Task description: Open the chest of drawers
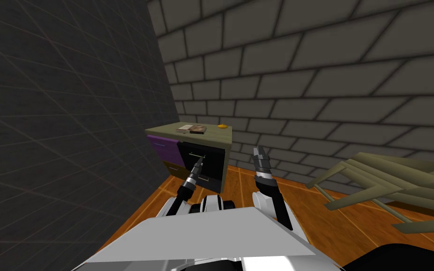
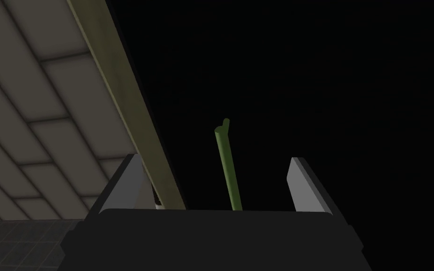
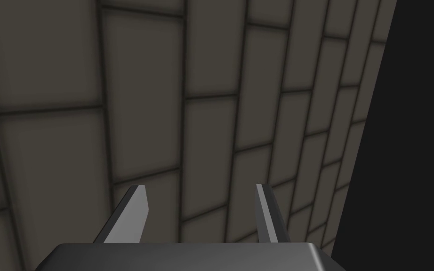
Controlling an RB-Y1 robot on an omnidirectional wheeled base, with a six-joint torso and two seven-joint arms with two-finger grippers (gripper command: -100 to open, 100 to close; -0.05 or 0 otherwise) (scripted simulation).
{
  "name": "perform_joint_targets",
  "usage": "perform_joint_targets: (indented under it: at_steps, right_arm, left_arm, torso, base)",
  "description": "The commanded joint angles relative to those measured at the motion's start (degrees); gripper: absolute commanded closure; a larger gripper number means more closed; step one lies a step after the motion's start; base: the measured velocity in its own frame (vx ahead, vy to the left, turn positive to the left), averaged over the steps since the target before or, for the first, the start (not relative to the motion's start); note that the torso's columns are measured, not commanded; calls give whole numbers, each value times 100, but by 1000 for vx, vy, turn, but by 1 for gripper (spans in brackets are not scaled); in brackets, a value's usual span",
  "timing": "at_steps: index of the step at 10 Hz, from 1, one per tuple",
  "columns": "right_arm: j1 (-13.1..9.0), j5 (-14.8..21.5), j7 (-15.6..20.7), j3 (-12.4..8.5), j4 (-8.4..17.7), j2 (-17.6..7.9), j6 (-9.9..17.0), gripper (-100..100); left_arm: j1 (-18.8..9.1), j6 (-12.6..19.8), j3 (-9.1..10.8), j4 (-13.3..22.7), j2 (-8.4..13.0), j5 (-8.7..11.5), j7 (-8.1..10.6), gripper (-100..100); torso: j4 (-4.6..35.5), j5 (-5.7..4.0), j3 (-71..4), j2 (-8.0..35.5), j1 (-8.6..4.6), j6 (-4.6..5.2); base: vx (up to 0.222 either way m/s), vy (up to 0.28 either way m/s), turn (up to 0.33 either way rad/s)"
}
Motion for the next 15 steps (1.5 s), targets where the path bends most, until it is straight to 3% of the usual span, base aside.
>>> perform_joint_targets:
  at_steps: [1,2,3,5,6,8,10,11,12,15]
  right_arm:
    - [-1,0,0,0,0,0,0,0]
    - [-1,0,0,0,1,0,0,0]
    - [-1,0,0,0,0,0,0,0]
    - [-2,0,0,0,1,0,1,0]
    - [-2,0,0,0,1,0,1,0]
    - [-1,0,0,-1,1,-1,0,0]
    - [-1,0,0,-1,1,-1,0,0]
    - [-1,0,0,0,0,0,0,0]
    - [-1,0,0,0,0,0,0,0]
    - [-4,0,0,0,1,-1,1,0]
  left_arm:
    - [-230,263,76,-43,-9,13,53,-100]
    - [-202,196,64,-20,-7,14,43,-100]
    - [-51,58,17,-9,-2,3,12,100]
    - [-43,72,5,-14,-17,-5,6,100]
    - [-99,-108,25,141,-28,45,29,-100]
    - [-166,-278,50,297,-37,99,61,-100]
    - [-116,-92,20,84,-30,70,66,-100]
    - [-129,-164,32,159,-29,76,58,-100]
    - [-128,-144,30,145,-28,75,61,100]
    - [11,-137,-39,-33,43,63,86,100]
  torso:
    - [6,-1,11,13,-8,2]
    - [3,-3,4,1,-12,1]
    - [-1,-2,-2,-8,-8,-1]
    - [-1,0,-4,-10,-3,1]
    - [-4,-3,-12,-24,-15,2]
    - [-12,2,-27,-47,6,0]
    - [-3,-7,-8,-16,-30,1]
    - [-4,-13,-12,-26,-46,1]
    - [-4,-10,-10,-19,-33,1]
    - [11,2,22,32,8,1]
  base:
    - [47,-30,-52]
    - [21,-10,-8]
    - [-19,17,67]
    - [-35,25,28]
    - [36,68,-18]
    - [53,115,-21]
    - [45,27,-13]
    - [44,-4,-3]
    - [7,0,1]
    - [-168,51,24]
